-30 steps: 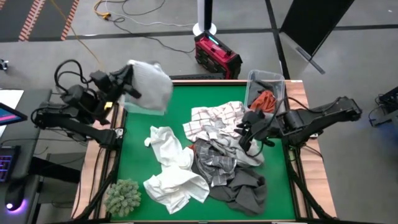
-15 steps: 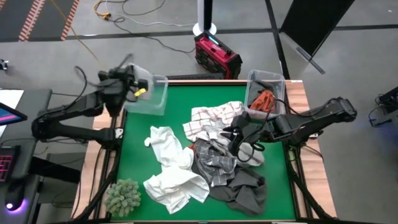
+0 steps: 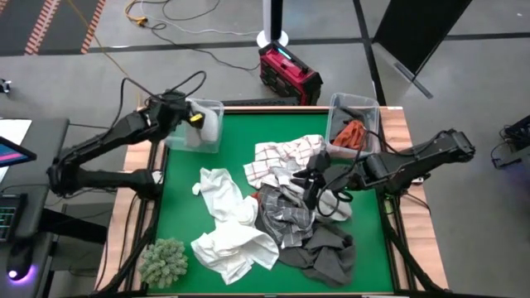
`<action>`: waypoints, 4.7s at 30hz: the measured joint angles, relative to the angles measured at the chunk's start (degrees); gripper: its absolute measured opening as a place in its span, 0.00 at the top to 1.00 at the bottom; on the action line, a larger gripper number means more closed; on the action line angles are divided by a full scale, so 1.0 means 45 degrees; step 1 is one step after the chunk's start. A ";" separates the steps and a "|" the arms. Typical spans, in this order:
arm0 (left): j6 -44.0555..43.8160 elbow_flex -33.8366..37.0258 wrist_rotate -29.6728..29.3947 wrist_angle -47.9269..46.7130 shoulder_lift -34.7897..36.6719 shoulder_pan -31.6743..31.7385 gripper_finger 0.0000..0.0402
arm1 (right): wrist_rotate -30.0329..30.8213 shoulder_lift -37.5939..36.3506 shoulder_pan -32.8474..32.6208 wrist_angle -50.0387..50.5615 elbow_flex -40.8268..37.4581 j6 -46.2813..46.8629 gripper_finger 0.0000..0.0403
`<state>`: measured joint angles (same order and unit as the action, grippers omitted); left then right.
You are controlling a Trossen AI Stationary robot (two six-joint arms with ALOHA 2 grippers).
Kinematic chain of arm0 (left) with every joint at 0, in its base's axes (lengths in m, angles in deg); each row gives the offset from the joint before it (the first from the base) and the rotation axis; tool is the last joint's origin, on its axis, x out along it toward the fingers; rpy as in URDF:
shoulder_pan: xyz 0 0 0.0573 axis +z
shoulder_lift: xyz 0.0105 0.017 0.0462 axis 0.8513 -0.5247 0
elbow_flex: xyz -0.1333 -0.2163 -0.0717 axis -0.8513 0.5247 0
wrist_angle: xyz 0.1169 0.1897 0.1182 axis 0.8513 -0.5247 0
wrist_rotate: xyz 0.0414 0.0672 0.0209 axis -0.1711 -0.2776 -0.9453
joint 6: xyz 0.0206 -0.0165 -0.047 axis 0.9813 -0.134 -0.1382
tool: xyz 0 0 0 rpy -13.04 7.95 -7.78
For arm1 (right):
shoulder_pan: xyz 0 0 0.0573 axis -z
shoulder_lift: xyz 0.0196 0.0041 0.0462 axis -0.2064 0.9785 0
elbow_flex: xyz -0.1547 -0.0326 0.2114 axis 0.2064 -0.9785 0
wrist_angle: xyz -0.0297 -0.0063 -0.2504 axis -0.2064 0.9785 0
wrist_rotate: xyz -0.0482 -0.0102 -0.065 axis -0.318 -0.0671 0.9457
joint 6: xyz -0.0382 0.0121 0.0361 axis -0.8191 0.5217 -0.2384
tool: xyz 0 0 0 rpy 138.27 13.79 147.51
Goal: Sort towels by color in basket
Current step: Put the light gray towel into the left transparent bin, then put the white towel into the left transparent bin
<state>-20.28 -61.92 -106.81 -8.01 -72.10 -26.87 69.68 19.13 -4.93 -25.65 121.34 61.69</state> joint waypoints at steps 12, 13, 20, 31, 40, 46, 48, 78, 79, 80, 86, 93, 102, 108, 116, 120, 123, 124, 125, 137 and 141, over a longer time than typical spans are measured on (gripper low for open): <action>-0.1435 0.0000 0.2633 -0.2509 -0.0005 0.2753 0.96 | 0.0019 0.0010 0.0024 -0.0009 0.0000 0.0006 0.68; -0.1485 0.0003 0.3120 -0.2782 -0.0005 0.2942 0.96 | 0.0019 0.0010 0.0024 -0.0009 0.0001 0.0006 0.68; -0.1503 0.0005 0.4393 -0.3901 -0.0163 0.3433 0.82 | 0.0049 0.0010 0.0024 0.0001 0.0000 -0.0038 0.68; -0.0454 -0.1082 0.8001 -0.0966 0.0165 0.3201 0.54 | 0.0049 0.0010 0.0112 0.0039 0.0000 -0.0101 0.68; -0.0685 -0.0972 1.4919 -0.0942 0.0218 -0.1774 0.53 | 0.0053 0.0005 0.0691 0.0122 0.0005 -0.0479 0.68; -0.1398 -0.0247 1.1651 0.0475 0.0099 -0.6429 0.53 | 0.0053 -0.0005 0.1289 0.0017 0.0000 -0.0711 0.68; -0.1559 0.0035 1.0719 0.0895 -0.0027 -0.7532 0.53 | 0.0053 -0.0056 0.1416 0.0023 0.0000 -0.0715 0.68; -0.1070 0.0563 0.8443 0.1882 -0.7978 -1.0430 0.54 | 0.0049 -0.0550 0.1379 0.0049 0.0000 -0.0801 0.68; -0.1227 0.0563 0.8318 0.1886 -0.8108 -1.0422 0.56 | 0.0049 -0.0590 0.1376 0.0054 0.0000 -0.0801 0.68; -0.1332 0.0563 0.8251 0.1919 -0.8177 -1.0414 0.59 | 0.0050 -0.0615 0.1356 0.0035 0.0000 -0.0801 0.68; -0.2070 0.0559 0.7932 0.2075 -0.7813 -1.0275 0.94 | 0.0053 -0.0782 0.1322 0.0044 0.0000 -0.0912 0.68; -0.2940 0.0559 0.6677 0.2176 -0.5639 -0.9747 0.99 | 0.0053 -0.0787 0.1326 0.0029 0.0000 -0.1005 0.68; -0.1639 0.0559 0.2887 0.4899 -0.0517 -0.8596 1.00 | 0.0049 -0.0787 0.1326 0.0028 0.0000 -0.1039 0.68; 0.1978 0.0554 0.0949 0.8648 0.2159 -0.8116 1.00 | 0.0049 -0.0787 0.1321 0.0025 0.0002 -0.1039 0.68; 0.7752 0.0549 -0.2392 1.1437 0.3873 -0.7165 1.00 | 0.0049 -0.0787 0.1321 0.0002 0.0000 -0.1039 0.68; 1.0258 0.0549 -0.2748 1.2558 0.3945 -0.5787 1.00 | 0.0049 -0.0787 0.1326 -0.0110 0.0000 -0.1039 0.68; 1.1180 0.0549 -0.2186 1.3597 0.3857 -0.4774 1.00 | 0.0049 -0.0787 0.1331 -0.0319 0.0000 -0.1104 0.68; 1.1282 0.0549 -0.1809 1.3959 0.3797 -0.4446 1.00 | 0.0049 -0.0787 0.1331 -0.0381 0.0000 -0.1136 0.68; 1.1380 0.0549 -0.1446 1.4367 0.3748 -0.4124 1.00 | 0.0049 -0.0787 0.1331 -0.0401 0.0000 -0.1136 0.68; 0.9932 0.0544 -0.0271 1.4487 0.1399 -0.0678 1.00 | 0.0049 -0.0787 0.1321 -0.1082 0.0000 -0.1135 0.68; 0.8019 0.0554 0.0714 1.2659 0.0676 -0.0027 1.00 | 0.0049 -0.0787 0.1221 -0.1083 0.0000 -0.1131 0.68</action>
<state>15.81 -59.43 -103.60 48.96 -69.06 -26.99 69.90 15.59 0.56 -30.53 121.34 56.60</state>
